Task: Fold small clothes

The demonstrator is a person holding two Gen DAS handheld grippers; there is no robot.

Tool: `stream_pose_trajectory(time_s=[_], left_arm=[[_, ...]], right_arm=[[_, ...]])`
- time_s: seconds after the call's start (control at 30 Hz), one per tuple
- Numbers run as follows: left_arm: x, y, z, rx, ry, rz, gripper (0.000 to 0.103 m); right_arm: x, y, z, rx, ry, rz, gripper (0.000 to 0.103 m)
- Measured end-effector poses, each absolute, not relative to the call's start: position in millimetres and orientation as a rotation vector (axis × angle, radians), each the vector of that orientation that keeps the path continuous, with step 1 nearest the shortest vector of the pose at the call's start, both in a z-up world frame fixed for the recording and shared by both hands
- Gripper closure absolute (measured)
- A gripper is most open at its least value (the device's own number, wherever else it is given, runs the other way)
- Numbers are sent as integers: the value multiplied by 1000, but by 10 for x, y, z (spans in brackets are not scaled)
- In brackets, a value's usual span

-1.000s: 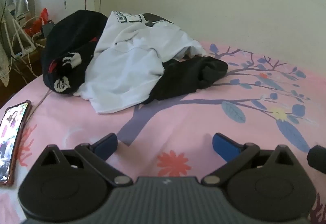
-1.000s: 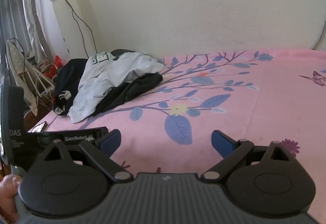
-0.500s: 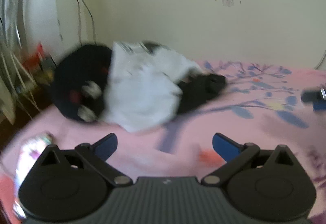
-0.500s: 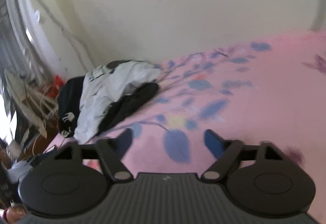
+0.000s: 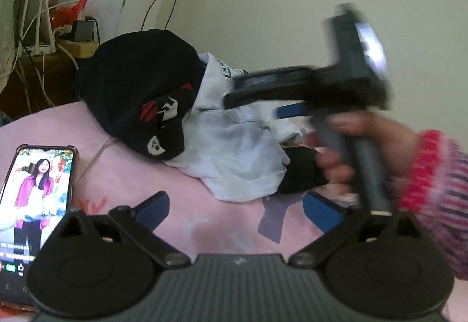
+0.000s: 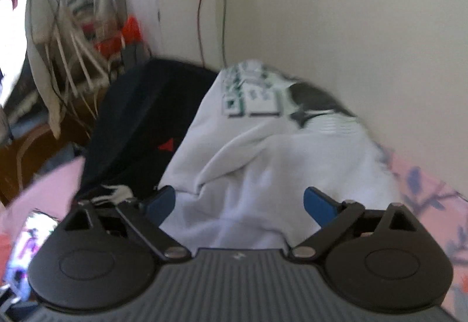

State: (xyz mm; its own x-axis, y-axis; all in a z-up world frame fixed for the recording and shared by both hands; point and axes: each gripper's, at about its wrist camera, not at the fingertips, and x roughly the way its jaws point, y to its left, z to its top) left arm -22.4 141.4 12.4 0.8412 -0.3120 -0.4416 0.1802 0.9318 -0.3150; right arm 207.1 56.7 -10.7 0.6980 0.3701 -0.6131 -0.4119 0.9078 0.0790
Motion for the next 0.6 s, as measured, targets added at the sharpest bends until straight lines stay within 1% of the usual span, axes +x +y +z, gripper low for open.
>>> stream_pose_trajectory(time_s=[0.03, 0.1, 0.27, 0.43, 0.6], left_arm=[[-234, 1421, 128, -270, 506, -266, 3], [-248, 1430, 123, -274, 501, -271, 3], [-200, 1454, 87, -281, 529, -328, 3], [-168, 1464, 43, -294, 569, -384, 3], [-172, 1407, 52, -281, 576, -434, 3]], right_arm=[[2140, 646, -158, -105, 697, 443, 98], [2173, 610, -121, -76, 695, 451, 103], [1967, -128, 473, 100, 537, 318, 103], [1307, -1071, 1145, 229, 366, 149, 103], [274, -1601, 1531, 254, 239, 2, 103]])
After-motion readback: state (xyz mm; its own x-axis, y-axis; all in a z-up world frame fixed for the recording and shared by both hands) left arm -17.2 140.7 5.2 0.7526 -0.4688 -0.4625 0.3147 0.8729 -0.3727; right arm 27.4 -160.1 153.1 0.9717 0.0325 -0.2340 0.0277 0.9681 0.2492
